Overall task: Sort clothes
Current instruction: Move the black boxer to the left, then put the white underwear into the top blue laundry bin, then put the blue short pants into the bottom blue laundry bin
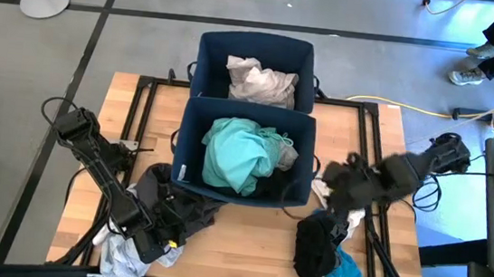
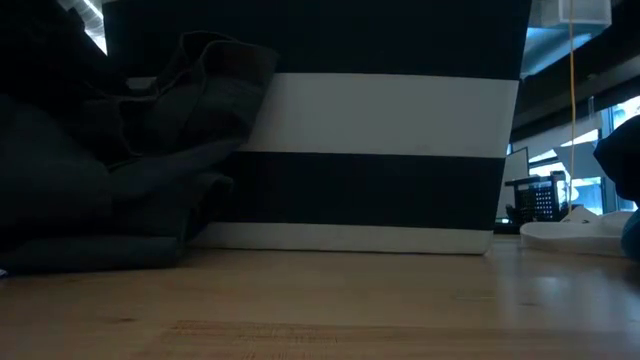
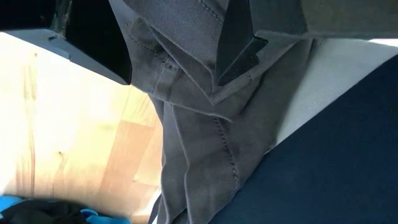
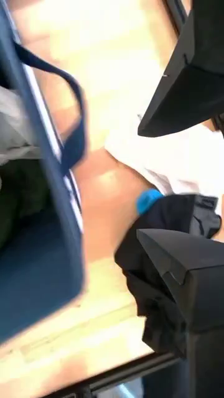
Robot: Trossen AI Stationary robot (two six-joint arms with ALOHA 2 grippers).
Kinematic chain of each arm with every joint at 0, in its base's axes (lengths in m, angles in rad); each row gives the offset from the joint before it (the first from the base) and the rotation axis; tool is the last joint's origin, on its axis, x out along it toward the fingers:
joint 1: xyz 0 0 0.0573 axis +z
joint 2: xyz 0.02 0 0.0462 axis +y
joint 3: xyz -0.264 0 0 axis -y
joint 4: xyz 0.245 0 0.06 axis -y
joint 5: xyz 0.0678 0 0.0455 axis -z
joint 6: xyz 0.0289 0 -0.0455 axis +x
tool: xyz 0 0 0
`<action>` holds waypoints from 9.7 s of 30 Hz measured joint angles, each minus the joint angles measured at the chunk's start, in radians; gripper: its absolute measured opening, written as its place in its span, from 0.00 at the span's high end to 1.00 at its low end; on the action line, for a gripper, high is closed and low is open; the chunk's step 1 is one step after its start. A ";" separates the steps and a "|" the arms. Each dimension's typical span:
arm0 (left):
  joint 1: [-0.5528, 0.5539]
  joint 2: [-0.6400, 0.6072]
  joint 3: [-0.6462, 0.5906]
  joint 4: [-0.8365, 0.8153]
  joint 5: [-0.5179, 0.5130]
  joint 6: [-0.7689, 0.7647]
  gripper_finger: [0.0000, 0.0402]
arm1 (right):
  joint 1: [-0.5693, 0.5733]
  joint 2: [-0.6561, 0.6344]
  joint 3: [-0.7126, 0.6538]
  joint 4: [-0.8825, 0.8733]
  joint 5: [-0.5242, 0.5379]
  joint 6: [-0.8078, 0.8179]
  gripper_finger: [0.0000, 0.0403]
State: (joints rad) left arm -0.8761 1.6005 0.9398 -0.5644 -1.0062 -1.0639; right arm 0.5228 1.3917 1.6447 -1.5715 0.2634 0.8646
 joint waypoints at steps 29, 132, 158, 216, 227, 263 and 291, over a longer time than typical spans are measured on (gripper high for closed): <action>0.027 0.000 0.000 0.000 0.005 0.189 0.44 | 0.393 -0.012 -0.566 0.613 0.012 0.727 0.37; 0.050 0.000 0.000 0.000 0.001 0.200 0.44 | 0.334 -0.113 -0.832 0.338 0.005 0.717 0.40; 0.050 0.000 0.000 0.000 0.000 0.198 0.44 | 0.334 -0.211 -1.209 0.816 0.075 0.783 0.41; 0.049 0.000 0.000 0.001 0.000 0.201 0.44 | 0.178 -0.239 -0.430 0.001 0.916 0.609 0.95; 0.049 0.000 0.000 0.001 -0.007 0.258 0.44 | -0.065 -0.239 -0.219 0.107 0.985 0.089 0.95; 0.068 0.000 0.000 0.006 -0.032 0.269 0.44 | -1.003 0.081 -0.189 1.328 0.084 -1.028 0.95; 0.091 0.000 0.000 0.008 -0.026 0.226 0.44 | -0.963 0.046 -0.031 0.970 0.084 -1.027 0.33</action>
State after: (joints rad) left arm -0.7853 1.6005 0.9394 -0.5568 -1.0320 -0.8383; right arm -0.4404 1.4379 1.6138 -0.6014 0.3473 -0.1619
